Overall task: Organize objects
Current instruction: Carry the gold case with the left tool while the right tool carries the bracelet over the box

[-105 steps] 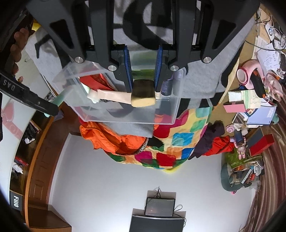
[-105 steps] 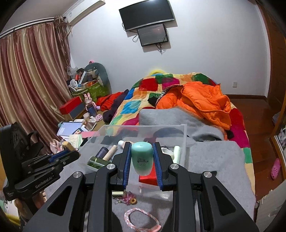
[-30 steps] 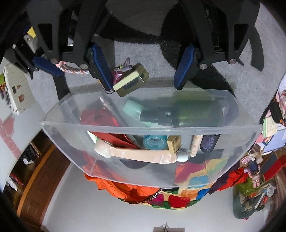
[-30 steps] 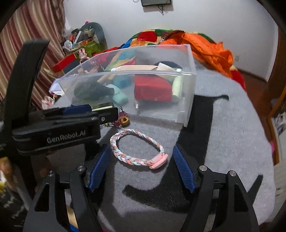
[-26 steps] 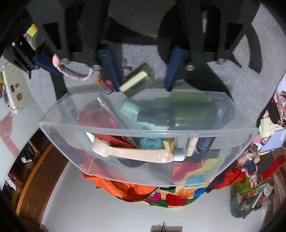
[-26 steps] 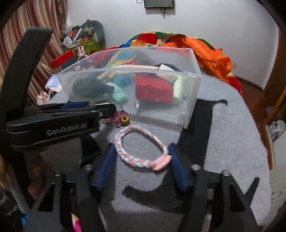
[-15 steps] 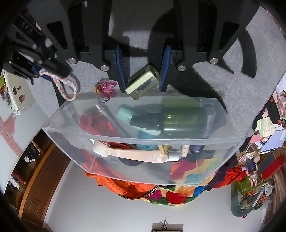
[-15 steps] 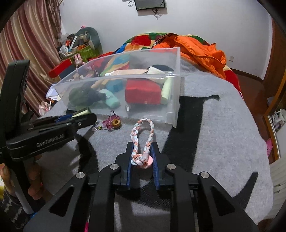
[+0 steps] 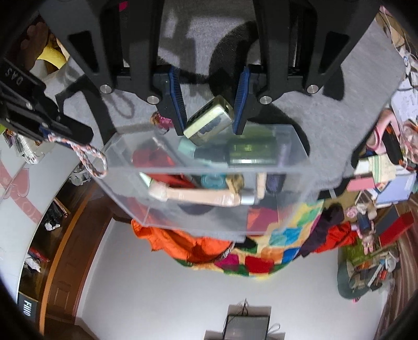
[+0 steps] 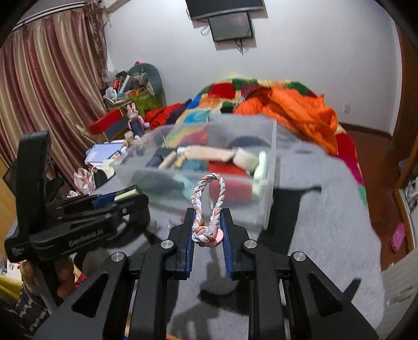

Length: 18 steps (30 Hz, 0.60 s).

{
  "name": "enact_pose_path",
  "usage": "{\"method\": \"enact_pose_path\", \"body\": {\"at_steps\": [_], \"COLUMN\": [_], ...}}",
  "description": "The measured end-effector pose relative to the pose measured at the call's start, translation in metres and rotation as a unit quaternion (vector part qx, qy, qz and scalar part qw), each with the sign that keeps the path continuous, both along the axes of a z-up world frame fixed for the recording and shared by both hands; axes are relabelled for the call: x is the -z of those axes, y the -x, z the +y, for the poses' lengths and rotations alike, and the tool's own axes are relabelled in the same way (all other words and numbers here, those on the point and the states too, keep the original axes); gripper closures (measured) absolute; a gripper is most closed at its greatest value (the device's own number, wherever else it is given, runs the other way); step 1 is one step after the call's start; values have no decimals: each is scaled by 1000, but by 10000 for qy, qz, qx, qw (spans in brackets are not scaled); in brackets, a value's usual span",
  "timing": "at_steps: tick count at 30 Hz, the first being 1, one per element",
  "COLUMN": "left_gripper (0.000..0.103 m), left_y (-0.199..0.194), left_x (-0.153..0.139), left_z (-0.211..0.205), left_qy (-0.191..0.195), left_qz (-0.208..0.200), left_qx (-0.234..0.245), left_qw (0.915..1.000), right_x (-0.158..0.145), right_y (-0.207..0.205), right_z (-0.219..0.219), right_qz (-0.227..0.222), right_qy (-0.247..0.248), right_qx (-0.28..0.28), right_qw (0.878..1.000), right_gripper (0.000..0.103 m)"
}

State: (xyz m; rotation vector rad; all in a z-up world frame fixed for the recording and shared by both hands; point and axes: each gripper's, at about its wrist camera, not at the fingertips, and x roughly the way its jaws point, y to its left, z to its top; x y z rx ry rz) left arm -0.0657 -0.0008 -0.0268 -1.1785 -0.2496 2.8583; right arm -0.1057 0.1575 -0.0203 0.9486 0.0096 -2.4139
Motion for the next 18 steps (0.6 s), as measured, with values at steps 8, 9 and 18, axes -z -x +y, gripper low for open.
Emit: {"method": "enact_pose_path", "body": {"at_steps": [8, 9, 18], "left_gripper": [67, 68, 67], "left_y": [4, 6, 30], "left_x": [-24, -24, -25], "left_z": [-11, -12, -12], "left_qy": [-132, -168, -34], "left_qz": [274, 275, 308], "left_qx": [-41, -42, -105], "left_qw": [9995, 9995, 9995], "right_x": [-23, -24, -21], "right_y": [10, 13, 41], "right_z": [-8, -8, -14], "right_qz": [412, 429, 444], "right_qy": [55, 69, -39], "right_qx": [165, 220, 441], "right_qw": [9990, 9988, 9980], "right_gripper": [86, 86, 86]}}
